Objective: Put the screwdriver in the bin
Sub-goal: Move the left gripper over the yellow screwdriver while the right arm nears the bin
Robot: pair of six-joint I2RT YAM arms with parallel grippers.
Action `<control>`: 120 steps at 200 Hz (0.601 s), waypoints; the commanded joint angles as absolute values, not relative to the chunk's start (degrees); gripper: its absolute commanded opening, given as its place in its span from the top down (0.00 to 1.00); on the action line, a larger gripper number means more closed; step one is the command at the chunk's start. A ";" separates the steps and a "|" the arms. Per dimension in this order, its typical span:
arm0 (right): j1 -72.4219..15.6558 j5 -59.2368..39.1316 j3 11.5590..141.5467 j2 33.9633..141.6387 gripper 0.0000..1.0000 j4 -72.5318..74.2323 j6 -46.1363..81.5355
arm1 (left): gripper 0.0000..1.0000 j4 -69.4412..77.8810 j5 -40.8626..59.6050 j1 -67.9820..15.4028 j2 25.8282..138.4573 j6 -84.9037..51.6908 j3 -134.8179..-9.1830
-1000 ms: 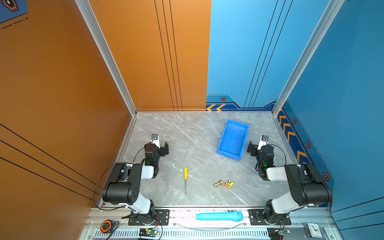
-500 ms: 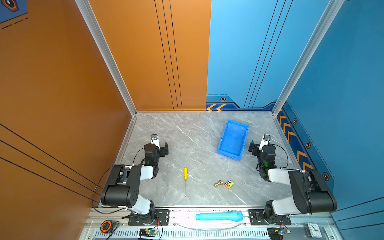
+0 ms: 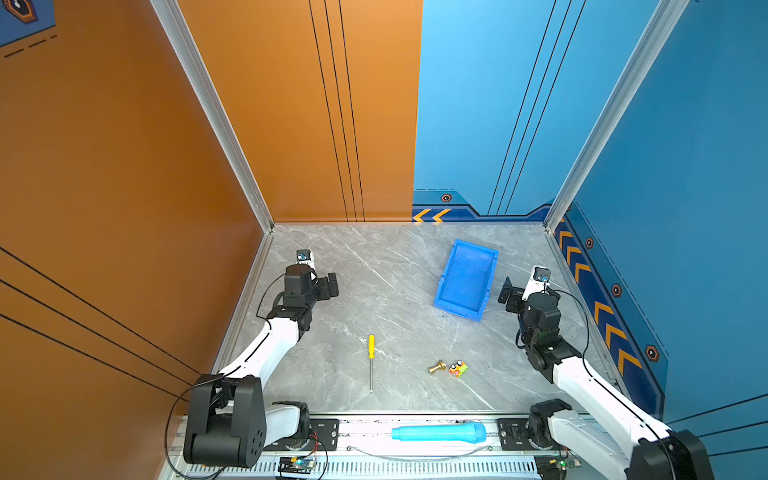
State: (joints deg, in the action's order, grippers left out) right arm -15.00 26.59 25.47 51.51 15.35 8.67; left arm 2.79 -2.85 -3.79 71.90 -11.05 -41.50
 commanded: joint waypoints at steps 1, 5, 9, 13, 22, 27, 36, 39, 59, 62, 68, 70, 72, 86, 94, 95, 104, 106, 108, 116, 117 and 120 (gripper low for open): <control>-18.47 35.36 30.70 46.24 0.00 -3.88 15.55 | 0.02 -14.38 0.40 -5.10 72.08 -16.32 -46.67; -19.03 35.96 31.33 45.42 0.00 -5.95 16.46 | 0.02 -15.57 1.16 -5.47 72.15 -16.68 -47.40; -19.58 36.55 31.93 44.61 0.00 -7.92 17.82 | 0.02 -16.57 1.73 -5.80 72.27 -17.07 -48.03; -20.11 37.06 32.48 43.89 0.00 -9.91 19.19 | 0.02 -17.55 2.18 -6.23 72.46 -17.61 -48.55; -21.14 37.63 34.03 42.68 0.00 -14.39 22.62 | 0.02 -19.51 2.69 -7.12 72.77 -18.91 -49.47; -21.60 37.42 35.15 42.18 0.00 -17.08 24.39 | 0.02 -20.84 2.75 -7.64 73.00 -19.65 -50.03; -22.45 36.61 37.47 41.88 0.00 -22.32 27.24 | 0.02 -23.29 2.57 -8.64 73.73 -20.85 -51.19; -22.80 36.37 38.19 41.95 0.00 -23.72 28.16 | 0.02 -24.35 2.49 -8.99 74.06 -21.16 -51.68; -26.96 35.38 41.21 42.79 0.00 -27.93 29.97 | 0.02 -29.60 2.10 -11.82 75.80 -22.63 -53.49; -27.74 35.46 41.36 42.87 0.00 -27.92 29.93 | 0.02 -30.17 1.97 -12.27 75.96 -22.98 -53.52; -29.06 35.50 41.78 43.23 0.00 -27.90 29.96 | 0.02 -30.96 1.88 -13.21 76.18 -23.46 -53.60; -29.46 35.44 41.93 43.39 0.00 -27.87 29.97 | 0.02 -31.14 1.90 -13.61 76.26 -23.71 -53.57; -29.84 35.36 42.01 43.52 0.00 -27.86 30.01 | 0.02 -31.30 1.79 -13.84 76.30 -23.81 -53.56; -31.69 33.79 43.38 45.21 0.00 -28.03 29.82 | 0.02 -32.82 1.01 -16.70 76.54 -24.66 -53.54; -32.70 32.97 44.24 46.49 0.00 -28.42 29.50 | 0.02 -33.89 -0.04 -18.30 76.72 -25.37 -53.69; -32.83 32.87 44.36 46.67 0.00 -28.54 29.38 | 0.02 -34.00 -0.15 -18.47 76.72 -25.47 -53.70; -33.91 32.00 45.41 48.17 0.00 -29.23 28.80 | 0.02 -35.27 -0.65 -19.94 76.96 -26.62 -53.75; -34.21 31.86 45.67 48.52 0.00 -29.43 28.65 | 0.02 -35.49 -0.62 -20.23 77.03 -26.96 -53.73; -34.48 31.65 45.87 48.85 0.00 -29.62 28.54 | 0.02 -35.72 -0.60 -20.48 77.04 -27.33 -53.73; -35.62 30.77 46.74 49.95 0.00 -30.11 27.95 | 0.02 -36.16 0.03 -21.67 77.24 -28.63 -53.64; -35.78 30.68 46.84 50.07 0.00 -30.13 27.91 | 0.02 -36.19 0.06 -21.87 77.29 -28.82 -53.62; -36.19 30.36 46.92 50.40 0.00 -30.14 27.68 | 0.02 -36.19 0.16 -22.26 77.40 -29.17 -53.58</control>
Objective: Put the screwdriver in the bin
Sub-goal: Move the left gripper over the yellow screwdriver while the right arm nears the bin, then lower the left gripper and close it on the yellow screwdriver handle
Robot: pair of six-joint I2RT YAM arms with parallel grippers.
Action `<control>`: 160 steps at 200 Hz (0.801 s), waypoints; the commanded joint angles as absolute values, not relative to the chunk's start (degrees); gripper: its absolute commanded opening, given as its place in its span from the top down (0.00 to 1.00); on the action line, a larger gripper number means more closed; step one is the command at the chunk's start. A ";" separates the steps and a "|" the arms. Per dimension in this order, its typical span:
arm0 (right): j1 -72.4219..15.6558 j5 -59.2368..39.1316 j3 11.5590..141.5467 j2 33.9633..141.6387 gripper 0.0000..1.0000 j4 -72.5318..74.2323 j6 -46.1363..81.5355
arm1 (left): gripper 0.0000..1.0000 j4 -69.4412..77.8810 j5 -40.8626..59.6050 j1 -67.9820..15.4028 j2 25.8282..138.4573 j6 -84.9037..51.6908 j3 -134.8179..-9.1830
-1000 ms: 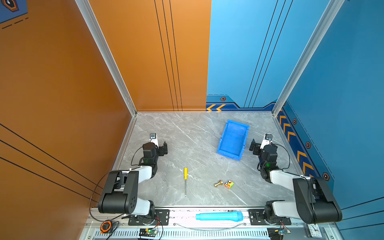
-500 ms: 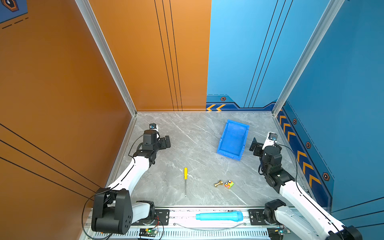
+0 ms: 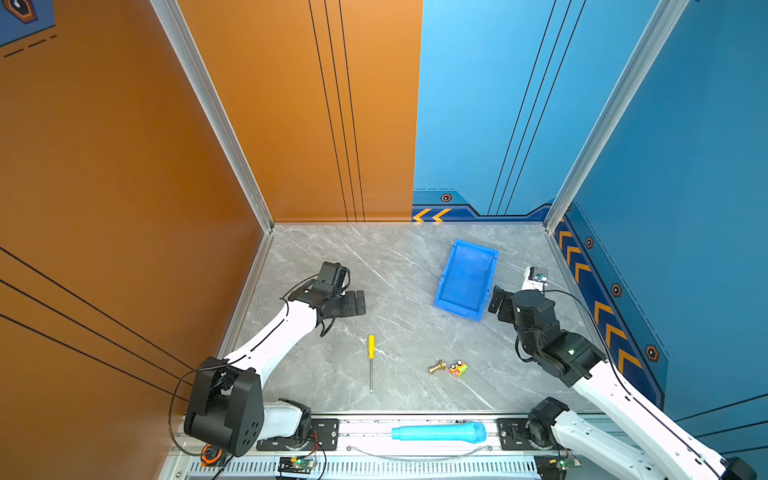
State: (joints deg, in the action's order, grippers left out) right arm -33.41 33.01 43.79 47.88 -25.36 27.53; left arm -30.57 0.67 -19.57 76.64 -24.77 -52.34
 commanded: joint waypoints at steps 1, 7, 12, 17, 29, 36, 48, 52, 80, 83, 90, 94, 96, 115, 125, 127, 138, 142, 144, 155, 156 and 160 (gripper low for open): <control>-36.38 30.30 47.02 50.56 0.00 -30.15 27.64 | 0.02 -36.29 0.21 -22.51 77.46 -29.26 -53.55; -37.43 29.83 47.18 51.04 0.00 -30.15 27.25 | 0.02 -36.87 -0.14 -23.62 77.90 -29.89 -53.65; -38.40 29.57 47.20 51.44 0.00 -30.15 27.04 | 0.02 -37.79 -0.89 -24.63 78.41 -30.24 -53.89; -39.37 29.37 47.13 51.85 0.00 -30.06 26.82 | 0.02 -38.83 -1.63 -25.59 78.90 -30.61 -54.33; -42.58 28.90 46.69 52.69 0.00 -29.77 26.48 | 0.02 -40.44 -2.99 -27.88 80.16 -31.81 -55.11; -43.90 28.46 46.38 53.23 0.00 -29.41 26.37 | 0.02 -41.15 -3.63 -28.99 80.78 -32.84 -55.21; -46.16 28.30 46.07 54.08 0.00 -29.02 26.53 | 0.01 -41.74 -4.07 -30.37 81.59 -35.07 -54.72; -46.74 28.22 45.93 54.35 0.00 -28.81 26.60 | 0.00 -41.71 -4.23 -30.72 81.71 -35.94 -54.39; -49.56 27.62 44.89 55.86 0.00 -27.02 25.75 | 0.03 -41.64 -5.84 -34.37 82.90 -39.86 -52.82; -49.63 27.49 45.05 56.00 0.00 -27.21 25.71 | 0.04 -41.58 -5.88 -34.71 83.19 -40.08 -52.74; -49.66 26.90 45.38 56.28 0.00 -27.50 25.46 | 0.05 -41.58 -6.15 -35.55 83.65 -40.41 -52.88; -49.64 26.46 45.57 56.34 0.00 -27.51 25.14 | 0.07 -41.59 -6.46 -36.05 84.00 -40.56 -52.94; -49.65 26.28 45.60 56.34 0.00 -27.51 25.03 | 0.07 -41.67 -6.56 -36.21 84.13 -40.59 -53.05; -49.65 24.96 45.87 56.51 0.00 -26.93 23.07 | 0.12 -41.31 -6.85 -36.91 86.53 -41.23 -53.26; -49.56 24.39 46.01 56.73 0.00 -26.56 21.98 | 0.18 -41.21 -6.90 -37.25 87.78 -41.14 -53.54; -49.55 24.29 46.04 56.83 0.00 -26.55 21.84 | 0.18 -41.20 -6.93 -37.31 88.02 -41.09 -53.62; -49.31 24.17 46.29 57.11 0.00 -26.54 21.53 | 0.22 -41.27 -7.21 -37.99 88.90 -40.59 -53.83; -49.22 23.94 46.38 57.20 0.00 -26.56 21.58 | 0.24 -41.30 -7.48 -38.37 89.08 -40.36 -53.92; -49.18 23.81 46.44 57.21 0.00 -26.55 21.61 | 0.24 -41.31 -7.61 -38.51 89.18 -40.35 -54.00; -48.86 23.02 46.90 57.47 0.00 -26.52 22.09 | 0.28 -41.26 -8.20 -39.44 89.36 -40.41 -53.91; -48.86 22.94 46.92 57.47 0.00 -26.49 22.12 | 0.28 -41.28 -8.23 -39.45 89.42 -40.46 -53.85; -48.85 22.75 46.98 57.56 0.00 -26.31 22.06 | 0.29 -41.26 -8.38 -39.73 89.43 -40.63 -53.75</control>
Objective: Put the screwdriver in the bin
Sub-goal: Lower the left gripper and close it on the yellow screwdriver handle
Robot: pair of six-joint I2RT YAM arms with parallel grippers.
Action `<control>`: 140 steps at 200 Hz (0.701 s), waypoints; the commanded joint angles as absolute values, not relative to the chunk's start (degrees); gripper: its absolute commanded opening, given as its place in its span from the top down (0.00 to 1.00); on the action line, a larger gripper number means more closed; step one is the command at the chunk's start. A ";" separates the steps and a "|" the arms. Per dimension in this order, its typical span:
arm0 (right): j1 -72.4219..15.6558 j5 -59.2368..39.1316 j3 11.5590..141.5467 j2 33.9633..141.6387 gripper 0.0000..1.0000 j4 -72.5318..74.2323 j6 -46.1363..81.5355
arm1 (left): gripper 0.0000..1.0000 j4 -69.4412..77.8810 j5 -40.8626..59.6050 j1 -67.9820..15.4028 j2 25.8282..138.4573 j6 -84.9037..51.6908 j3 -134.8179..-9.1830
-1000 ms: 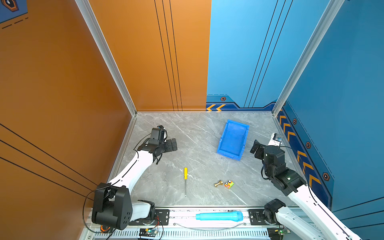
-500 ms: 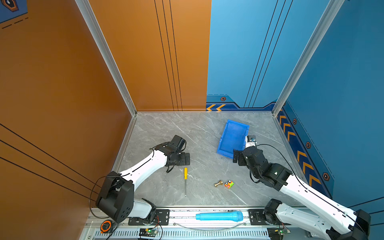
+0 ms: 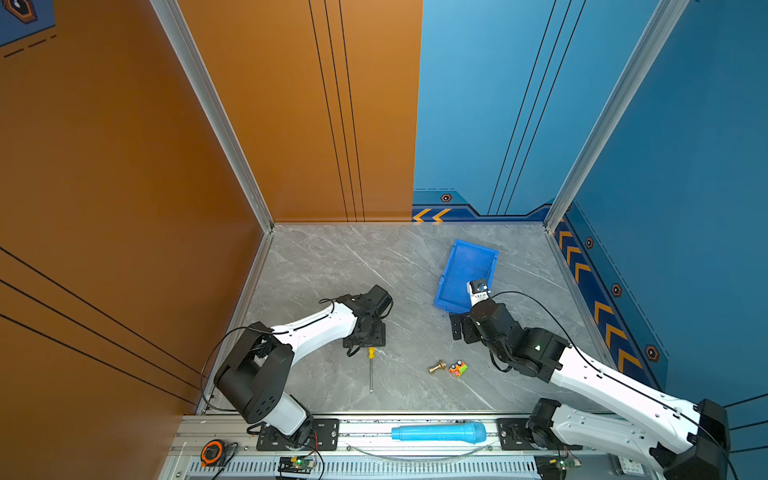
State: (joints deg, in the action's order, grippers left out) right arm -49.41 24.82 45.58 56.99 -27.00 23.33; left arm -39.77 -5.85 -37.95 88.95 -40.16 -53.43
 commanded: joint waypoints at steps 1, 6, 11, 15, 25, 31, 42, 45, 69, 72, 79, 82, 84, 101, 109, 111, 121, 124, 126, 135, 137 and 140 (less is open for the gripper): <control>-48.86 22.62 46.96 57.56 0.00 -26.25 22.06 | 0.30 -41.29 -8.45 -39.77 89.45 -40.66 -53.77; -48.86 22.41 46.97 57.65 0.00 -26.05 21.98 | 0.30 -41.15 -8.67 -40.03 89.81 -40.92 -53.63; -48.86 22.40 46.93 57.82 0.00 -25.87 21.89 | 0.31 -41.17 -8.84 -40.05 90.12 -41.10 -53.48; -48.87 22.48 46.86 57.91 0.00 -25.78 21.89 | 0.32 -41.15 -8.94 -40.14 90.51 -41.28 -53.49; -48.71 22.65 46.48 58.12 0.00 -25.67 21.96 | 0.34 -41.07 -8.92 -40.32 91.27 -41.57 -53.43; -48.56 22.54 46.39 58.18 0.00 -25.59 22.07 | 0.36 -40.64 -9.01 -40.44 91.68 -41.66 -53.33; -48.43 22.28 46.15 58.19 0.00 -25.58 22.31 | 0.38 -39.85 -9.08 -40.85 92.25 -41.82 -53.19; -48.43 22.19 46.08 58.14 0.00 -25.58 22.30 | 0.39 -39.70 -9.07 -40.91 92.49 -41.86 -53.23; -48.13 21.95 45.57 57.50 0.00 -25.59 22.28 | 0.43 -39.12 -9.82 -40.94 94.24 -42.13 -53.54; -48.08 21.92 45.49 57.36 0.00 -25.58 22.32 | 0.43 -38.97 -9.80 -40.95 94.42 -42.14 -53.52; -47.86 21.80 45.31 57.07 0.00 -25.58 22.32 | 0.44 -38.70 -9.83 -40.94 94.85 -42.19 -53.68; -47.77 21.72 45.20 56.93 0.00 -25.58 22.32 | 0.44 -38.61 -9.78 -40.96 95.00 -42.19 -53.70; -47.72 21.71 45.18 56.88 0.00 -25.58 22.32 | 0.45 -38.59 -9.80 -40.96 95.21 -42.19 -53.81; -47.33 21.43 44.78 56.22 0.00 -25.71 22.32 | 0.47 -38.60 -9.80 -40.95 96.01 -42.10 -54.49; -47.33 21.38 44.67 55.85 0.00 -25.90 22.32 | 0.49 -38.54 -9.80 -41.00 96.15 -42.23 -54.54; -47.25 21.45 44.70 55.71 0.00 -25.92 22.32 | 0.49 -38.55 -9.83 -41.01 96.22 -42.26 -54.57; -47.28 21.66 44.61 55.10 0.00 -26.23 22.34 | 0.52 -38.60 -9.89 -41.04 96.33 -42.43 -54.59; -47.24 21.67 44.48 54.91 0.00 -26.32 22.40 | 0.53 -38.59 -9.93 -41.12 96.41 -42.50 -54.65; -47.27 21.74 44.41 54.75 0.00 -26.40 22.41 | 0.54 -38.54 -9.86 -41.13 96.46 -42.57 -54.57; -47.28 22.02 44.09 54.11 0.00 -26.52 22.48 | 0.59 -38.52 -10.01 -41.12 96.47 -42.78 -54.48; -47.26 22.05 44.00 53.93 0.00 -26.54 22.50 | 0.60 -38.48 -10.00 -41.13 96.43 -42.80 -54.42; -47.28 22.06 43.93 53.69 0.00 -26.54 22.59 | 0.62 -38.49 -9.95 -41.13 96.44 -42.85 -54.46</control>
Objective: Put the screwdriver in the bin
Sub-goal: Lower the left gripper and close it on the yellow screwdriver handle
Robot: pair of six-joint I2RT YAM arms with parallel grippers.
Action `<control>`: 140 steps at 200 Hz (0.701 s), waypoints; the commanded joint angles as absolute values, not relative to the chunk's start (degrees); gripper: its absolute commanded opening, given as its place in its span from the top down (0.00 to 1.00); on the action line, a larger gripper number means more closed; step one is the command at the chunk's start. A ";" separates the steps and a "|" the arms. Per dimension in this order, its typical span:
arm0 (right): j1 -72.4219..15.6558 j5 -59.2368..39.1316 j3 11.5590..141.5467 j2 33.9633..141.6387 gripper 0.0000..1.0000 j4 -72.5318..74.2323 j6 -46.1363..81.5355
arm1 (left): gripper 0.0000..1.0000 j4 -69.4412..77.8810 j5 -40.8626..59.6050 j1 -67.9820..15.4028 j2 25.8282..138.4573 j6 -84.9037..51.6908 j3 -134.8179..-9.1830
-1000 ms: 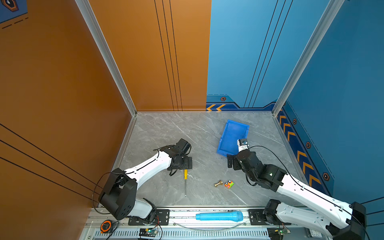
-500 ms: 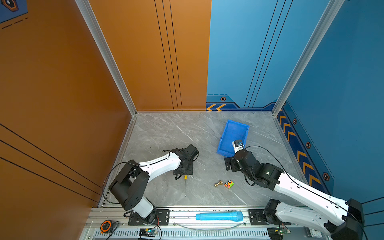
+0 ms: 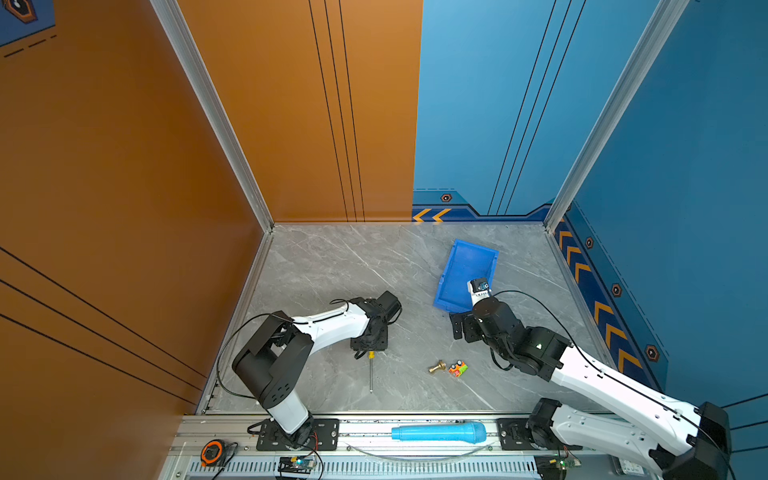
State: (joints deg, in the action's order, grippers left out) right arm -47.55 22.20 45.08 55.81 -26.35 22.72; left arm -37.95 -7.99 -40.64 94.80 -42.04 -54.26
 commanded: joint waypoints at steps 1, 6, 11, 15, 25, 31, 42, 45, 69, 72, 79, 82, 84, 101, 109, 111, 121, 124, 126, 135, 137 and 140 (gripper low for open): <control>-47.24 22.06 43.85 53.61 0.00 -26.54 22.59 | 0.62 -38.50 -9.99 -41.13 96.43 -42.87 -54.43; -47.20 22.06 43.61 53.24 0.00 -26.54 22.63 | 0.65 -38.53 -10.00 -41.18 96.50 -42.89 -54.32; -47.11 22.13 43.39 52.82 0.00 -26.54 22.72 | 0.67 -38.53 -9.96 -41.14 96.50 -42.89 -54.36; -47.11 22.21 43.25 52.55 0.00 -26.61 22.83 | 0.69 -38.56 -9.95 -41.18 96.50 -42.89 -54.32; -46.97 22.43 42.99 51.96 0.00 -26.76 23.09 | 0.73 -38.59 -9.97 -41.24 96.52 -42.82 -54.34; -46.94 22.53 42.85 51.61 0.00 -26.76 23.19 | 0.75 -38.56 -9.90 -41.39 96.55 -42.90 -54.33; -46.91 22.66 42.72 51.01 0.00 -26.91 23.23 | 0.82 -38.58 -9.90 -41.48 96.42 -42.89 -54.53; -46.89 22.73 42.65 50.91 0.00 -26.90 23.21 | 0.84 -38.59 -9.84 -41.46 96.42 -42.85 -54.56; -46.54 23.12 42.63 50.30 0.00 -26.90 23.04 | 0.93 -38.67 -9.58 -41.48 95.99 -41.95 -55.50; -46.40 23.15 42.63 50.28 0.00 -26.89 23.02 | 0.93 -38.67 -9.54 -41.44 95.85 -41.82 -55.58; -46.17 23.16 42.64 50.14 0.00 -26.89 22.95 | 0.94 -38.75 -9.65 -41.37 95.41 -41.46 -56.10; -46.01 23.13 42.63 50.06 0.00 -26.89 22.94 | 0.95 -38.82 -9.68 -41.35 95.15 -41.33 -56.37; -45.91 23.05 42.69 50.02 0.00 -26.89 22.87 | 0.95 -38.91 -9.80 -41.34 94.98 -41.20 -56.59; -44.82 22.97 42.88 49.59 0.00 -26.90 22.52 | 0.96 -40.23 -10.36 -41.48 93.63 -39.52 -58.61; -43.96 22.78 42.90 49.45 0.00 -26.85 22.41 | 0.96 -40.71 -10.49 -41.48 93.27 -38.34 -61.75; -43.71 22.72 42.87 49.41 0.00 -26.82 22.35 | 0.96 -40.79 -10.49 -41.44 93.21 -38.02 -62.31; -42.40 22.19 42.80 49.16 0.00 -26.76 22.22 | 0.97 -41.47 -10.44 -41.37 93.11 -36.49 -65.00; -41.92 21.99 42.87 49.13 0.00 -26.72 22.11 | 0.97 -41.67 -10.37 -41.35 93.15 -36.03 -65.97; -41.53 21.91 42.82 49.13 0.00 -26.72 22.07 | 0.97 -41.79 -10.28 -41.32 93.20 -35.66 -66.57; -40.62 21.17 42.72 49.05 0.00 -26.63 21.91 | 0.97 -42.04 -10.03 -41.23 93.78 -34.20 -69.54; -39.73 20.98 42.72 49.04 0.00 -26.63 21.85 | 0.97 -42.08 -9.93 -41.16 94.00 -33.91 -70.32; -38.54 20.76 42.71 49.04 0.00 -26.63 21.80 | 0.97 -42.08 -9.76 -41.15 94.31 -33.44 -71.32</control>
State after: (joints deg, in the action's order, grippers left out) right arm -42.35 22.06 43.42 49.98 -26.41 22.70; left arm -40.18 -8.99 -40.99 95.04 -38.44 -64.20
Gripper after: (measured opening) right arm 0.999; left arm 0.194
